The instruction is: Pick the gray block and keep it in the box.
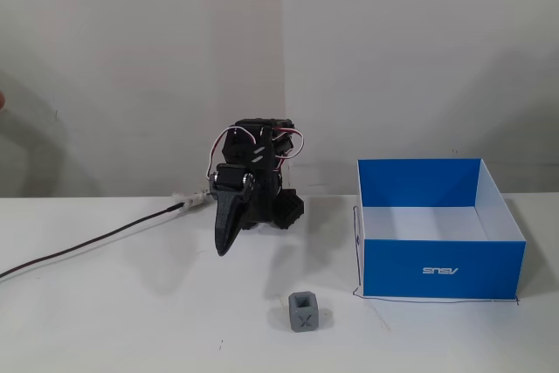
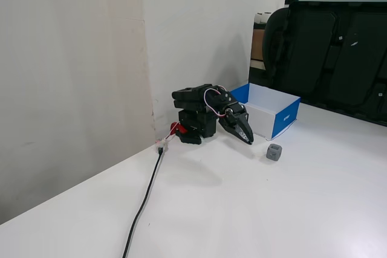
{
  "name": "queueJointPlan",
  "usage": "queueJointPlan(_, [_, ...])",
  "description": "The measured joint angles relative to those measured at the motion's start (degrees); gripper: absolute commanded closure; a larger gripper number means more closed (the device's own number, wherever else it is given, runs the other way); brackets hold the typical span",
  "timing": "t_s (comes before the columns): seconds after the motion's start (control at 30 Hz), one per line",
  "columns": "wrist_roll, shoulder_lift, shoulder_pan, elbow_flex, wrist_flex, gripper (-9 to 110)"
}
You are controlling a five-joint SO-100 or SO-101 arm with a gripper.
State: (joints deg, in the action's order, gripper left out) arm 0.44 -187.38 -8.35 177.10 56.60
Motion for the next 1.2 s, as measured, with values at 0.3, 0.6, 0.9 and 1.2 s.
queueJointPlan(0.3, [0.0, 0.0, 0.0, 0.0, 0.0, 101])
queueJointPlan(0.6, [0.0, 0.0, 0.0, 0.0, 0.0, 101])
queueJointPlan(0.9, [0.0, 0.0, 0.0, 0.0, 0.0, 99])
queueJointPlan(1.2, [-0.35, 0.0, 2.72, 0.0, -0.09, 101])
